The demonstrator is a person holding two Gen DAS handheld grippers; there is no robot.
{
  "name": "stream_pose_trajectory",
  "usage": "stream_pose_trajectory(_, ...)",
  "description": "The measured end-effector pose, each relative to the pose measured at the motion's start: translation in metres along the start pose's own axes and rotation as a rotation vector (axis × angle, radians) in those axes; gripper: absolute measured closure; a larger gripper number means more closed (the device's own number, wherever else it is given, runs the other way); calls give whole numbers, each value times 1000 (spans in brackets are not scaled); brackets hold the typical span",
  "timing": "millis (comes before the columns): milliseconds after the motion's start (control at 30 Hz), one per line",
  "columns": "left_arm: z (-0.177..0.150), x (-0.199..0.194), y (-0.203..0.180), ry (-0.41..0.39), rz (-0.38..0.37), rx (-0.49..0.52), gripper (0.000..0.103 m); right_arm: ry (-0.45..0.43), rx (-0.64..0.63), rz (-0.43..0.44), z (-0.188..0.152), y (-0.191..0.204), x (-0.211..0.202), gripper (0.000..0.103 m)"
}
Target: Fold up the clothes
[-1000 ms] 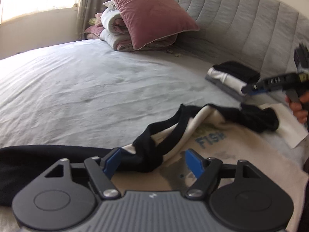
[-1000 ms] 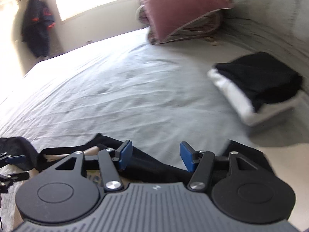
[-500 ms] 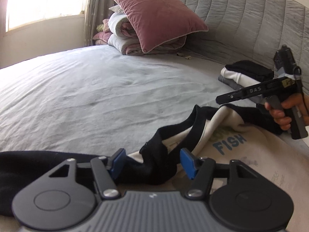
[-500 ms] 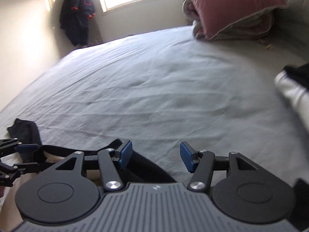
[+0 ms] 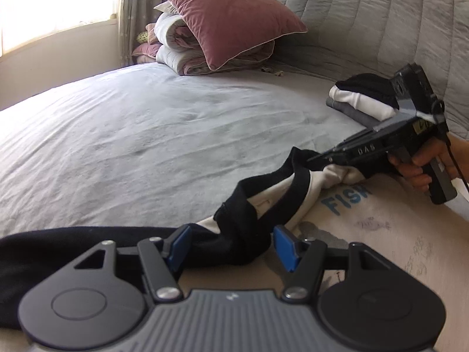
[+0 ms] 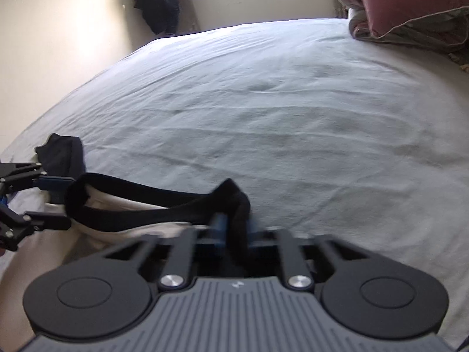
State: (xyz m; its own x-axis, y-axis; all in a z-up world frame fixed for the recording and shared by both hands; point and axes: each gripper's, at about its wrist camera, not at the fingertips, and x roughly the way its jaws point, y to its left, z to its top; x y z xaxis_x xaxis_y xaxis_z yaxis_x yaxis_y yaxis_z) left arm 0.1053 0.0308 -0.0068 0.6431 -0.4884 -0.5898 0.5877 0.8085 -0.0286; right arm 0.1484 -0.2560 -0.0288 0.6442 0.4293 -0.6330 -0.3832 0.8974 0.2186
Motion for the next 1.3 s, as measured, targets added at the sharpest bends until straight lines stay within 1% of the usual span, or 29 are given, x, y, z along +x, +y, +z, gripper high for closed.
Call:
stream_pose_trajectory(100, 8, -6, 1, -20, 8, -2, 40, -67, -13, -26, 9, 3, -12, 95)
stream_pose_trajectory(167, 14, -9, 1, -33, 14, -3, 40, -124, 1, -41, 15, 1, -23, 97)
stream_pose_trajectory(233, 20, -11, 2, -42, 16, 2, 40, -172, 20, -83, 19, -3, -32, 97)
stream_pose_trajectory(300, 25, -5, 5, -25, 20, -3, 40, -210, 44, -132, 21, -9, -38, 97)
stream_pose_trajectory(333, 28, -2, 6, -17, 22, -5, 40, -215, 54, -142, 21, -11, -38, 97)
stream_pose_trajectory(467, 39, 25, 18, 29, 74, -44, 40, -219, 93, -166, 20, -19, -34, 97)
stream_pose_trajectory(567, 49, 44, 33, 45, 106, -106, 40, -222, 122, -184, 18, -25, -31, 97)
stream_pose_trajectory(633, 54, 59, 40, 75, 125, -113, 40, -204, 120, -197, 17, -27, -30, 97)
stream_pose_trajectory(700, 57, 73, 43, 111, 145, -86, 40, -184, 120, -203, 15, -30, -27, 97)
stream_pose_trajectory(833, 60, 94, 39, 174, 96, -25, 40, -148, 120, -210, 9, -32, -19, 97)
stream_pose_trajectory(867, 59, 98, 36, 191, 80, -18, 42, -140, 116, -212, 8, -32, -17, 97)
stream_pose_trajectory(933, 59, 104, 29, 192, 90, 14, 47, -128, 105, -217, 5, -30, -13, 97)
stream_pose_trajectory(967, 59, 104, 30, 189, 79, 7, 54, -122, 97, -221, 3, -29, -12, 97)
stream_pose_trajectory(1000, 59, 105, 31, 186, 69, 0, 57, -116, 88, -226, 2, -29, -10, 97)
stream_pose_trajectory(1033, 59, 105, 32, 182, 58, -8, 57, -112, 79, -231, 1, -27, -9, 97)
stream_pose_trajectory(1133, 54, 101, 52, 154, 9, -118, 59, -106, 70, -237, -1, -25, -9, 97)
stream_pose_trajectory(1167, 53, 100, 60, 143, -3, -157, 62, -105, 71, -238, -1, -26, -8, 97)
stream_pose_trajectory(1200, 52, 99, 64, 135, -2, -182, 63, -104, 71, -238, 0, -26, -7, 97)
stream_pose_trajectory(1300, 48, 98, 61, 130, 26, -175, 63, -102, 72, -240, -1, -27, -6, 97)
